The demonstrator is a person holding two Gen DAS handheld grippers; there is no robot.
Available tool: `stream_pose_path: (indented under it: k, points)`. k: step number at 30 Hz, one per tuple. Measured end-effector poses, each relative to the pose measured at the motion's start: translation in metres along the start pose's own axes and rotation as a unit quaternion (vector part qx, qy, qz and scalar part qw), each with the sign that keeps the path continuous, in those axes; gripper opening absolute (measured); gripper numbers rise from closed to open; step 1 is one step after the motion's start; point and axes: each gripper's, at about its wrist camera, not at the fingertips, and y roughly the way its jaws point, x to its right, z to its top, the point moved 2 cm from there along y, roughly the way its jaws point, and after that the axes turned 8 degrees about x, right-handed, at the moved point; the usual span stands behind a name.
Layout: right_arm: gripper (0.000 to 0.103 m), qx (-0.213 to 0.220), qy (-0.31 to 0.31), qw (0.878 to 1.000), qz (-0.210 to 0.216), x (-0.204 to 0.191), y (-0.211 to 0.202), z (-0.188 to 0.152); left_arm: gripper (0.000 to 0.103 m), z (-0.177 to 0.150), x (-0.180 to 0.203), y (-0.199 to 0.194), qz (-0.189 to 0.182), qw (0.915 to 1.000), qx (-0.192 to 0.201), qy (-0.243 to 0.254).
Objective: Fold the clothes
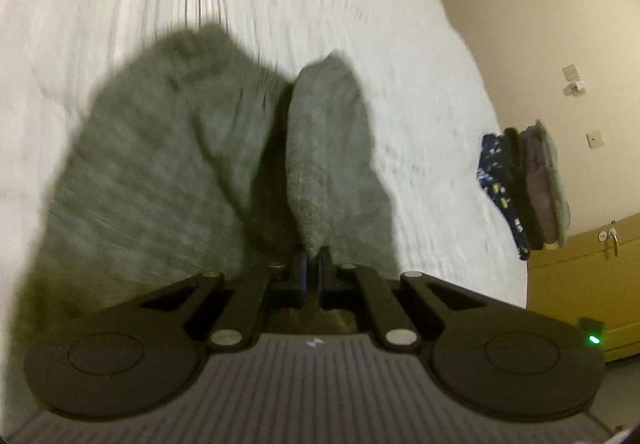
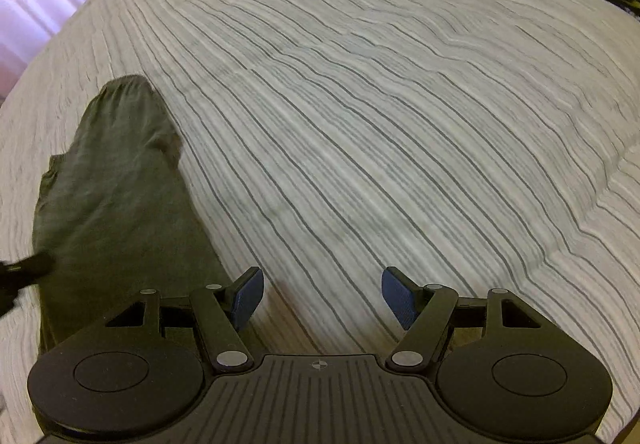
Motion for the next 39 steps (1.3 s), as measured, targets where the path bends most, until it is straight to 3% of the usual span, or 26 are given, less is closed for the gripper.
stream_pose_path:
  k: [3,7,10,12,13,16,21,25,27,28,29,30,36,39]
  points:
    - [0.07,0.002,-0.014,1.0,0.008,-0.009,0.005,0.002,0.002,0.01,-0.007,-0.042,0.045,0.9984,0.024,0.023]
    - [0.07,0.001,-0.054,0.998,0.026,-0.031,0.017,0.003,0.005,0.005,-0.059,-0.042,0.129,0.9913,-0.022,0.002]
    - [0.07,0.002,-0.077,0.996,0.042,-0.048,0.027,0.008,0.008,0.002,-0.083,-0.038,0.127,0.9916,-0.02,-0.018]
    - [0.07,0.003,-0.083,0.995,0.055,-0.057,0.035,0.013,0.033,0.003,-0.091,-0.036,0.098,0.9941,-0.003,-0.047]
    - [0.07,0.003,-0.086,0.994,0.061,-0.062,0.039,0.016,0.034,0.004,-0.094,-0.035,0.088,0.994,0.009,-0.064]
    - [0.07,0.006,-0.09,0.994,0.069,-0.073,0.047,0.027,0.034,0.014,-0.092,-0.023,0.067,0.9949,0.033,-0.068]
    - [0.07,0.014,-0.096,0.993,0.073,-0.087,0.056,0.038,0.033,0.042,-0.074,0.001,0.068,0.9957,0.06,0.015]
    - [0.07,0.023,-0.104,0.99,0.087,-0.102,0.071,0.054,0.033,0.062,-0.068,0.022,0.07,0.9945,0.059,0.05]
    - [0.07,0.028,-0.107,0.989,0.096,-0.111,0.078,0.062,0.027,0.068,-0.072,0.035,0.071,0.9949,0.048,0.053]
    - [0.07,0.029,-0.108,0.989,0.101,-0.115,0.082,0.065,0.019,0.07,-0.074,0.041,0.069,0.9953,0.042,0.053]
    - [0.07,0.029,-0.109,0.988,0.105,-0.119,0.085,0.068,0.002,0.071,-0.075,0.043,0.066,0.9959,0.036,0.052]
    - [0.07,0.029,-0.108,0.988,0.11,-0.124,0.088,0.071,0.001,0.071,-0.075,0.044,0.063,0.9962,0.032,0.051]
    - [0.07,0.03,-0.124,0.983,0.134,-0.151,0.103,0.074,0.001,0.07,-0.047,-0.01,0.069,0.9865,0.096,0.114]
    - [0.07,0.028,-0.146,0.979,0.136,-0.167,0.113,0.071,0.001,0.071,-0.056,-0.014,0.088,0.9837,0.096,0.124]
